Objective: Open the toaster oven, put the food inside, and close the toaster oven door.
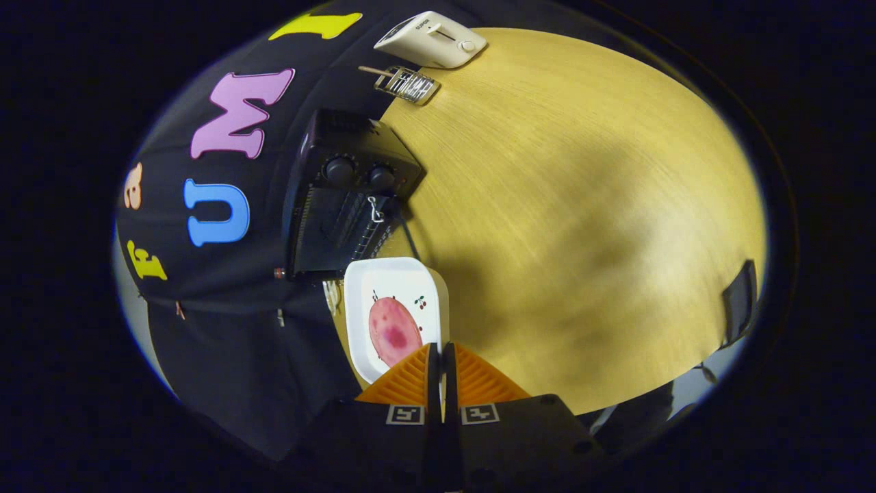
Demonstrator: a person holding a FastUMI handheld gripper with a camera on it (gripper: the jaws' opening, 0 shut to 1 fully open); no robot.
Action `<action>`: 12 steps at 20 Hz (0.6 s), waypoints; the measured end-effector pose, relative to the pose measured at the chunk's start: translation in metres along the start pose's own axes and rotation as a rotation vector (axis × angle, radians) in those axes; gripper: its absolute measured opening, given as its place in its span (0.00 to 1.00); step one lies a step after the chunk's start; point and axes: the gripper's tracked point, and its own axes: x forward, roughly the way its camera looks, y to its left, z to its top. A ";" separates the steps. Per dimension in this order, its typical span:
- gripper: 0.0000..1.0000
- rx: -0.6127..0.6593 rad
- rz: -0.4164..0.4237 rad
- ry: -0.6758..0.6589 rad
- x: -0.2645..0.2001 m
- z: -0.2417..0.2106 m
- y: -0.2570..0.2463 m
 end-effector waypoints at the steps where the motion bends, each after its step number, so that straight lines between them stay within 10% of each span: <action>1: 0.05 0.041 0.018 -0.018 0.008 -0.007 0.014; 12: 0.05 0.374 -0.001 -0.320 0.118 0.005 0.089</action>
